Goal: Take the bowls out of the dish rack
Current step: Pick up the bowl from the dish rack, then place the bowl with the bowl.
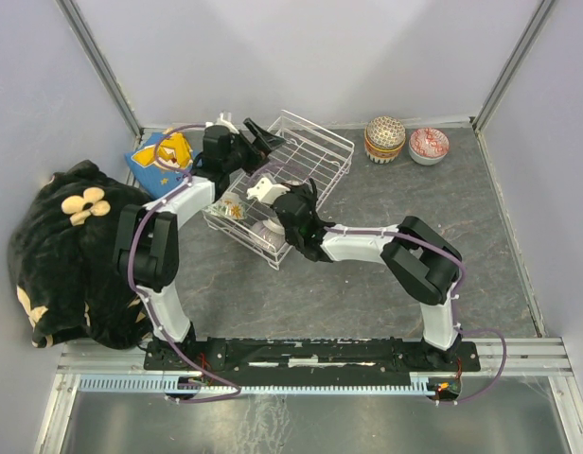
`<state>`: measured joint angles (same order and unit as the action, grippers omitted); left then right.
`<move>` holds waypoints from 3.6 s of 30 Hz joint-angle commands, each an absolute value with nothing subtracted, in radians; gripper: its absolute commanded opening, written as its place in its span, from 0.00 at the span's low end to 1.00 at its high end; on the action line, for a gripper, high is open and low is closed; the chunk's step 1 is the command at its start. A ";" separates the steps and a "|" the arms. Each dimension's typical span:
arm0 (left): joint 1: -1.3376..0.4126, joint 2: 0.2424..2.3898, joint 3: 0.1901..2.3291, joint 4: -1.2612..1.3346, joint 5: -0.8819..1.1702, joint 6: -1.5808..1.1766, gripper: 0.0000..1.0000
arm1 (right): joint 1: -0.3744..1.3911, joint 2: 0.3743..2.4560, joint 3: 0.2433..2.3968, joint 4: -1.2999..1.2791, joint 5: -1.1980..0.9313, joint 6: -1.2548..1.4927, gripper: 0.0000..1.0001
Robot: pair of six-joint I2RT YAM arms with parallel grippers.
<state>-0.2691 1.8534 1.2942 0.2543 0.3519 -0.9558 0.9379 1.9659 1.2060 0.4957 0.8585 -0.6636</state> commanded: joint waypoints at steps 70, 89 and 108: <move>-0.228 1.585 1.258 0.074 0.081 -0.821 0.99 | -0.213 2.272 2.256 -0.632 0.066 0.398 0.01; -0.232 1.616 1.272 0.075 0.074 -0.821 0.99 | -0.213 2.370 2.271 -0.606 0.092 0.407 0.01; -0.235 1.626 1.276 0.075 0.072 -0.824 0.99 | -0.212 2.384 2.278 -0.602 0.087 0.414 0.32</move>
